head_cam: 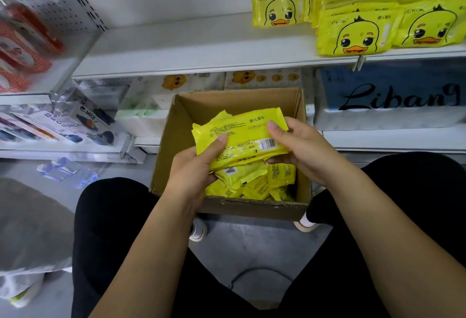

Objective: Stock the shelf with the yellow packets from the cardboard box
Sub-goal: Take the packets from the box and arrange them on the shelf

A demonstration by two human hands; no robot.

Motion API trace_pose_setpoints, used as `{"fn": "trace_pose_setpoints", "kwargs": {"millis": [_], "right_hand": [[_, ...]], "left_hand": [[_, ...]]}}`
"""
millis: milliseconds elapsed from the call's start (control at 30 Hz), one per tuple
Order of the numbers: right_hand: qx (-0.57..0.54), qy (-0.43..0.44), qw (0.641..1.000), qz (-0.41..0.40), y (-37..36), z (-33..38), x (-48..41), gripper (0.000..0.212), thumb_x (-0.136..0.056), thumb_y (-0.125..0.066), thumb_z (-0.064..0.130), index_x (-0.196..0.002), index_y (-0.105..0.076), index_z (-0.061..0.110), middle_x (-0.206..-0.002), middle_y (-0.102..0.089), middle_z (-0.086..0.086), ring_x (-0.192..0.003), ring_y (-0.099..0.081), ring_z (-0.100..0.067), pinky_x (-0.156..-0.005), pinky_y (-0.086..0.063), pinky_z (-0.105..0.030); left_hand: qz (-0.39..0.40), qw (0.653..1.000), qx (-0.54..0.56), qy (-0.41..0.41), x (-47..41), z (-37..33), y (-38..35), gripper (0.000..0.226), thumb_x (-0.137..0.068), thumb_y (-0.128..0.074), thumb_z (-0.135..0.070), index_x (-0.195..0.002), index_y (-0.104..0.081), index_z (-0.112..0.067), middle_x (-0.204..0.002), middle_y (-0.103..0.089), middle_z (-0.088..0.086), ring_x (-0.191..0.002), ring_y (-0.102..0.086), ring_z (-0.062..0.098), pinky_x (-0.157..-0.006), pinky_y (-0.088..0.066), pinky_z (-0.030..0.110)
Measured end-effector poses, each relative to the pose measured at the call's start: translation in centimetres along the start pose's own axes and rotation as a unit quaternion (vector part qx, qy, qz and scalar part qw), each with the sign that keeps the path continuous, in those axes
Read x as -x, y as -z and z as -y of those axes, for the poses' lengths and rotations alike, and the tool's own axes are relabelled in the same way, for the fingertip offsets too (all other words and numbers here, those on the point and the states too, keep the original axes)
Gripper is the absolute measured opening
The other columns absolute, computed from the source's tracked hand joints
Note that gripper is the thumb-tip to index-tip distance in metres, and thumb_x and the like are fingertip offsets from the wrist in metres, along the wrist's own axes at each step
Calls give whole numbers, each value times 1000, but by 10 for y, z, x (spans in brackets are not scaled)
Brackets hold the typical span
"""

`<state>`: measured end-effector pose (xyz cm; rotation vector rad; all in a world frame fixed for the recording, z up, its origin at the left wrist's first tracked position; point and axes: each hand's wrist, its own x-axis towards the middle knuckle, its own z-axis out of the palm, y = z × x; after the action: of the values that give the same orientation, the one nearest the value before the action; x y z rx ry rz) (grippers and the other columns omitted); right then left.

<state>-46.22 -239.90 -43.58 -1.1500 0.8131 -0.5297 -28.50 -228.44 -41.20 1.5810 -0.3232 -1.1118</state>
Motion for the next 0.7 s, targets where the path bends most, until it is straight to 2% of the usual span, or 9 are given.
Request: {"fn": "trace_pose_setpoints", "kwargs": {"millis": [67,200,300,367,433,500,533,633,700], "right_hand": [[17,15,1000,-8,-5,-1,-2,43,-83,-76,36,-121,-67,21,-117,-74,0,-110,-70,-22,-97,-54,-47],[8,15,999,-32,-6,-2,-4,40,-82,-80,30,-119,-68,20,-113,-75,1,-107,-71,-22,-101,-52,-53],[74,36,995,-50,-4,-4,-6,79,-71,-84,55,-140,-48,37,-132,-64,9,-123,-61,-15,-104,-51,-48],[63,75,995,5,1,-1,-4,97,-73,-84,44,-151,-26,47,-144,-51,12,-127,-58,-11,-103,-51,-40],[96,121,985,79,8,6,-2,101,-72,-84,24,-154,-28,42,-156,-35,16,-132,-54,-8,-109,-46,-36],[193,163,963,98,11,10,-2,80,-71,-85,23,-143,-52,35,-161,-25,21,-140,-41,-1,-116,-38,-33],[228,181,953,83,10,10,-3,67,-72,-84,25,-134,-62,34,-161,-26,22,-141,-38,0,-116,-36,-32],[257,231,938,16,5,3,-10,36,-74,-80,28,-109,-76,31,-153,-44,18,-140,-39,-6,-119,-31,-35],[233,247,941,0,4,0,-16,25,-77,-78,24,-102,-77,23,-142,-58,9,-137,-44,-6,-118,-32,-34]], "left_hand": [[0,999,-29,-17,1,2,-1,22,-88,-78,-28,-102,-77,-11,-94,-80,7,-77,-78,17,-56,-59,26],[-1,998,-60,-29,3,0,-4,25,-86,-80,-34,-101,-78,-14,-93,-81,3,-79,-78,17,-58,-59,26],[-21,999,-43,-22,2,-1,-5,26,-84,-83,-31,-102,-78,-12,-94,-80,7,-81,-79,22,-62,-61,32],[-45,999,-11,4,-2,-5,-2,31,-84,-83,-32,-102,-77,-8,-91,-80,9,-77,-78,22,-59,-61,33],[-42,998,7,44,-8,-10,5,41,-82,-83,-38,-107,-75,-7,-95,-80,10,-84,-79,24,-70,-63,40],[-10,996,18,85,-16,-11,15,53,-77,-83,-43,-117,-73,-8,-107,-78,12,-96,-77,28,-81,-63,47],[5,995,15,101,-18,-10,19,58,-75,-82,-44,-120,-73,-10,-111,-78,12,-100,-76,28,-81,-63,48],[33,992,-8,125,-18,-7,23,66,-71,-80,-51,-126,-71,-15,-115,-77,11,-104,-75,29,-73,-65,49],[38,993,-12,112,-16,-3,21,71,-72,-77,-61,-126,-71,-16,-115,-77,10,-102,-76,29,-70,-65,47]]}}
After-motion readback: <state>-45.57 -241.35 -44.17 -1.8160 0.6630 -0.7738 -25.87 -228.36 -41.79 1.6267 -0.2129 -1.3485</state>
